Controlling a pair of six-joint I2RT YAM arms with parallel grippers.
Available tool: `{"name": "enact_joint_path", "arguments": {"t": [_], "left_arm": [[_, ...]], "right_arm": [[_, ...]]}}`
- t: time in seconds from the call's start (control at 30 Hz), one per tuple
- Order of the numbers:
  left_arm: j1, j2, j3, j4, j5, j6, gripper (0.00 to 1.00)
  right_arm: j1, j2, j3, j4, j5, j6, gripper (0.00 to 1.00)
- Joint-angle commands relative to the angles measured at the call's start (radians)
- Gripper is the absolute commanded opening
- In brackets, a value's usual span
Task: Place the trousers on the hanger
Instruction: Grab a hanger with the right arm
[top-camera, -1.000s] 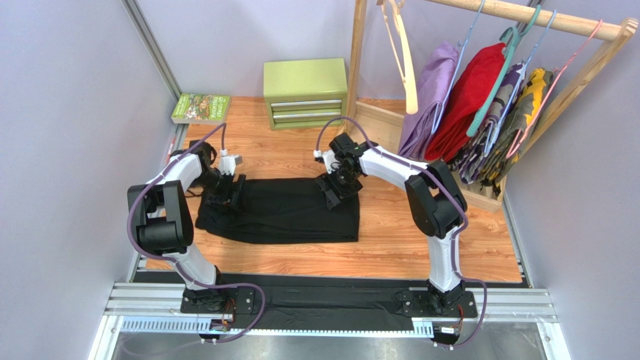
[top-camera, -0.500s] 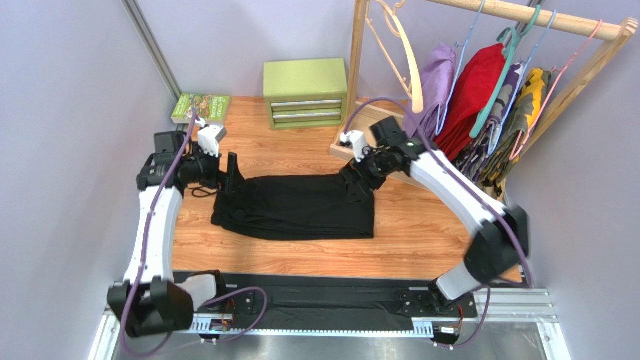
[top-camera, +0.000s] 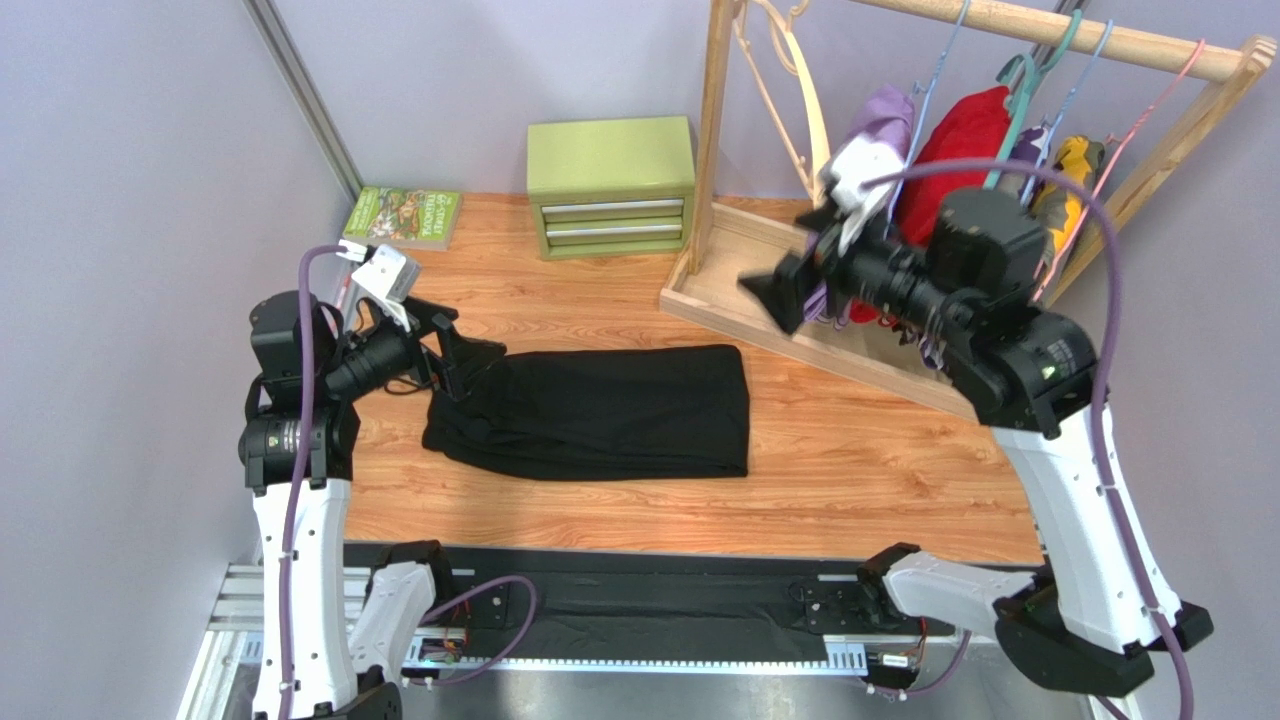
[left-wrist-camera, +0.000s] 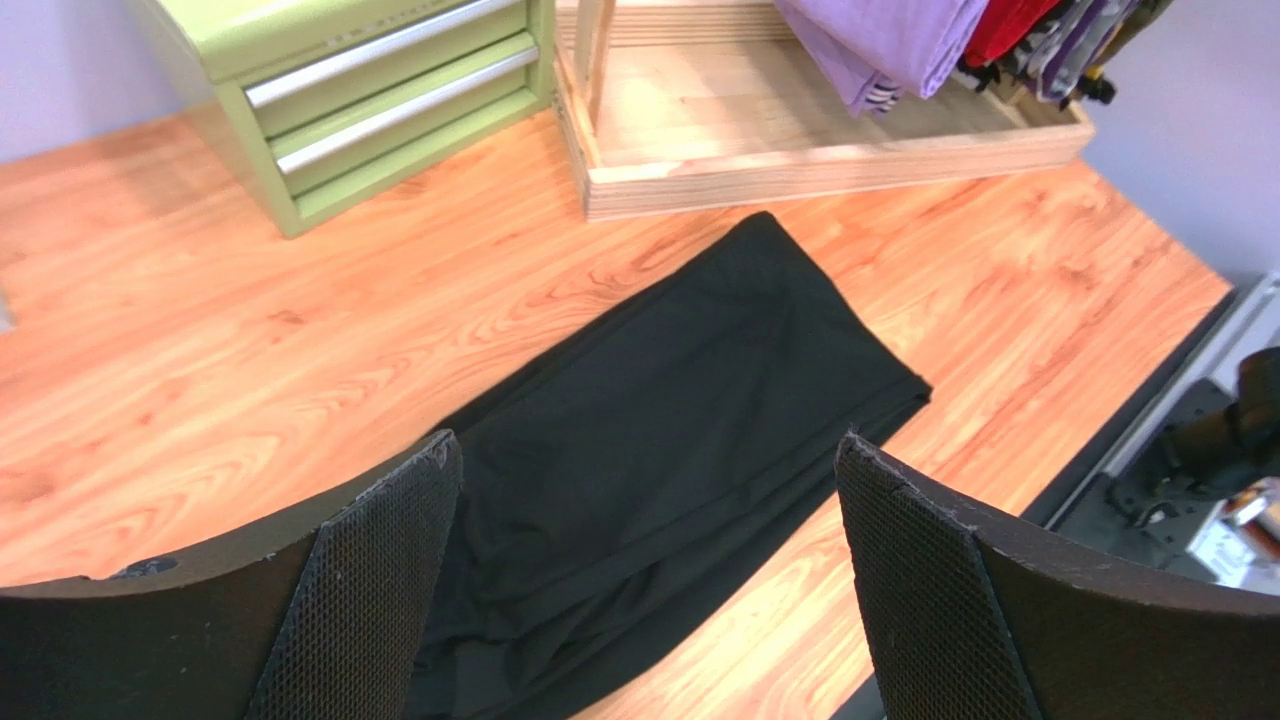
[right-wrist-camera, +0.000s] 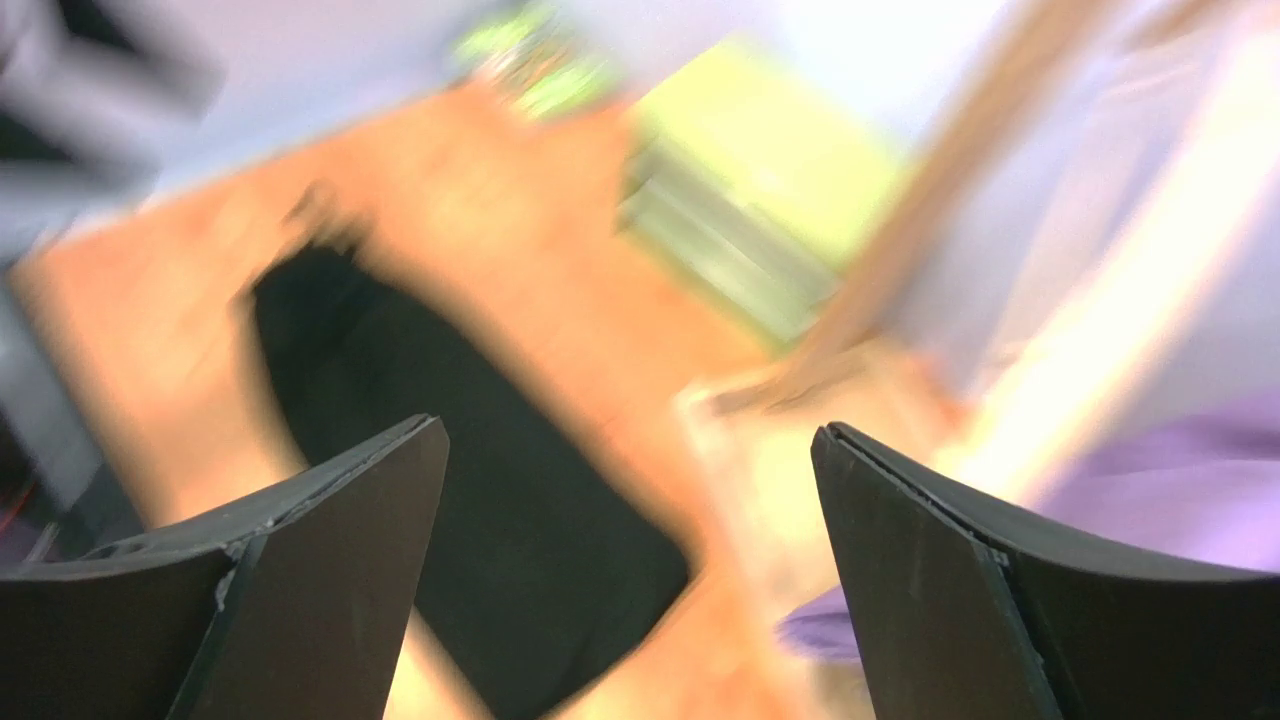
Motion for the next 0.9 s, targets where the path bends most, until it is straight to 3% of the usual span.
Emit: {"name": "enact_joint_path", "arguments": {"t": [0.0,0.13,0.4,0.53,0.77,0.87], "left_arm": [[0.003,0.025,0.022,0.048,0.031,-0.081,0.98],[0.003,0.028,0.019,0.067,0.017,-0.087,0.98],[0.001,0.005,0.019,0.106,0.005,-0.146,0.97],[0.001,-0.015,0.01,0.108,-0.006,-0.143,0.97],[0.002,-0.021,0.011,0.111,-0.011,-0.14,0.97],[0.001,-0.015,0.013,0.114,-0.012,-0.141,0.97]], "right_arm": [[-0.06,0.122,0.233,0.117,0.373,0.114,0.98],[-0.104,0.233,0.34,0.133,0.444,0.172,0.93],[-0.136,0.378,0.355,0.211,0.609,0.196,0.93],[-0.161,0.421,0.344,0.236,0.619,0.188,0.92],[-0.161,0.435,0.277,0.259,0.562,0.177,0.69],[-0.162,0.429,0.269,0.265,0.53,0.167,0.42]]}}
